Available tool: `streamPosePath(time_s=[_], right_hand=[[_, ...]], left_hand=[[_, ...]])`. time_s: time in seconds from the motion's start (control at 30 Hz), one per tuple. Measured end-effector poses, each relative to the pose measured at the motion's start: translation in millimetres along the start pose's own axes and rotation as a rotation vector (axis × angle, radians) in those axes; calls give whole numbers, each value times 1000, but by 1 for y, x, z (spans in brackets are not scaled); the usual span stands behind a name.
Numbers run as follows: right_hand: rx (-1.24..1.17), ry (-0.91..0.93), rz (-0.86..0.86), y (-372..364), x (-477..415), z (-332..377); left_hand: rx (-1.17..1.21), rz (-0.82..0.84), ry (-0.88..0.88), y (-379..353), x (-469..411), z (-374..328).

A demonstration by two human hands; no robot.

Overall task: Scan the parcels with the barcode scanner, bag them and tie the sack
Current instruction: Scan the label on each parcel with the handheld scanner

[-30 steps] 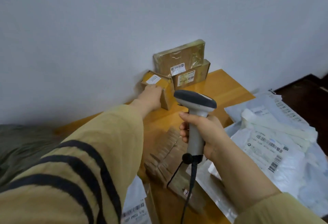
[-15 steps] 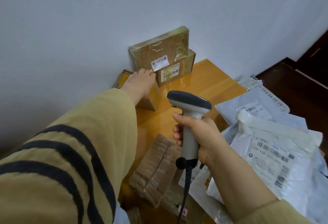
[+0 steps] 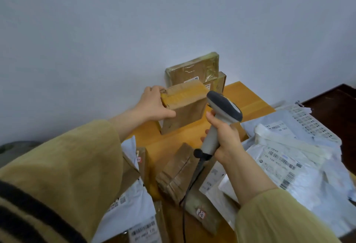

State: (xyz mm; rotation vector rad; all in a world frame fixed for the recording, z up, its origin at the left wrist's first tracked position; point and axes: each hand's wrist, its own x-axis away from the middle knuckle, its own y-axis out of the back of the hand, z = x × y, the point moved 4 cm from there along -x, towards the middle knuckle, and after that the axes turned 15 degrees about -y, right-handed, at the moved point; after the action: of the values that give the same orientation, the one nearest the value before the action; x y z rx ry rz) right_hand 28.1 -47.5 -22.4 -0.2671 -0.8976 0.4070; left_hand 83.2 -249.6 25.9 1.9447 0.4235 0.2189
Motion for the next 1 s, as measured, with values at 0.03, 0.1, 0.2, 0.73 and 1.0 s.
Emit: streamPosePath(time_s=[0.03, 0.1, 0.2, 0.73, 1.0], right_hand=[[-2, -9, 46, -2, 6, -1], [2, -18, 157, -7, 20, -6], [26, 23, 292, -15, 41, -15], [-69, 150, 300, 34, 83, -18], [-74, 141, 293, 38, 95, -15]], left_hand=[[34, -8, 31, 2, 11, -2], [117, -34, 64, 4, 33, -11], [183, -36, 14, 4, 67, -38], [660, -151, 361, 28, 145, -80], [1076, -125, 410, 26, 161, -79]])
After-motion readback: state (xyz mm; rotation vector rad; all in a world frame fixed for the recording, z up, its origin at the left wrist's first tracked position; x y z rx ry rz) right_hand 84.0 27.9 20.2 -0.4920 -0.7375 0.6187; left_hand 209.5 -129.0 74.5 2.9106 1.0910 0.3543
